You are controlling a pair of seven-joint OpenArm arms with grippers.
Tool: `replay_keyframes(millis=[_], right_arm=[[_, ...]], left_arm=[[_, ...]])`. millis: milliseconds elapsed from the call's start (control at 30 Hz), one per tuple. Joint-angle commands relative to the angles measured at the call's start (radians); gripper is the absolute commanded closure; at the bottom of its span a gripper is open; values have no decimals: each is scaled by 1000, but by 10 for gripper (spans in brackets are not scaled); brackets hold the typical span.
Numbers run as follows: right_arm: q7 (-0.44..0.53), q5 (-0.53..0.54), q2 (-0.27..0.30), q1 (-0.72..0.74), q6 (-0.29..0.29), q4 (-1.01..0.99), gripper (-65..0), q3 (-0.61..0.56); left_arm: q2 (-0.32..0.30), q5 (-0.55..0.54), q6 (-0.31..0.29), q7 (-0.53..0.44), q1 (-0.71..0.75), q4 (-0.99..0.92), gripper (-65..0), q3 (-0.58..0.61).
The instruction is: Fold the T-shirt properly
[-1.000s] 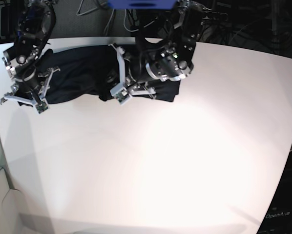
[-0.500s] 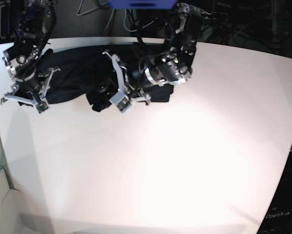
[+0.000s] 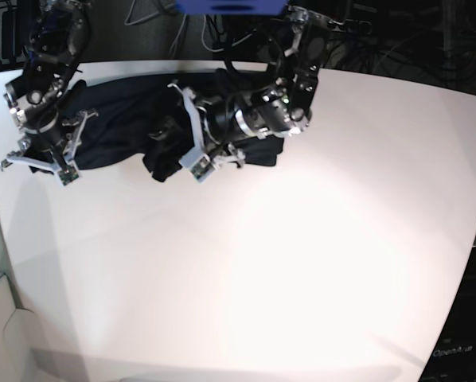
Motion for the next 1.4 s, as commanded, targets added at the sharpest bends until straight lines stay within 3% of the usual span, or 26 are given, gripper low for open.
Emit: replay_keyframes(millis=[0, 67, 167, 300, 400, 467, 633, 900, 1167, 1367], right_arm=[[17, 0, 9, 9, -7, 17, -183, 2], [17, 0, 9, 11, -7, 17, -184, 2], [17, 0, 9, 11, -7, 17, -184, 2], [17, 0, 11, 12, -7, 17, -183, 2], [17, 0, 11, 12, -7, 17, -182, 2], [17, 0, 11, 14, -7, 20, -181, 4], [19, 0, -2, 48, -7, 21, -181, 4], [19, 0, -100, 86, -7, 61, -171, -32], [9, 0, -227, 35, -7, 66, -27, -216], [9, 0, -242, -38, -7, 64, -19, -317]], left_arm=[[12, -54, -10, -22, -7, 21, -371, 9], [12, -131, -10, -22, -13, 18, -423, 12], [-7, -274, -10, -25, -31, 19, -425, 12], [-90, -415, -10, -31, -62, 21, -425, -2], [-158, -444, -9, -31, -56, 16, -403, -47], [-182, -425, -9, -31, -51, -16, -312, -97], [-195, -358, -9, -25, -36, -136, 0, -178], [-196, -329, -9, -27, -25, -185, 0, -231], [-196, -329, -9, -22, -47, -208, 0, -228], [-195, -329, -9, -30, -68, -238, 0, -229]])
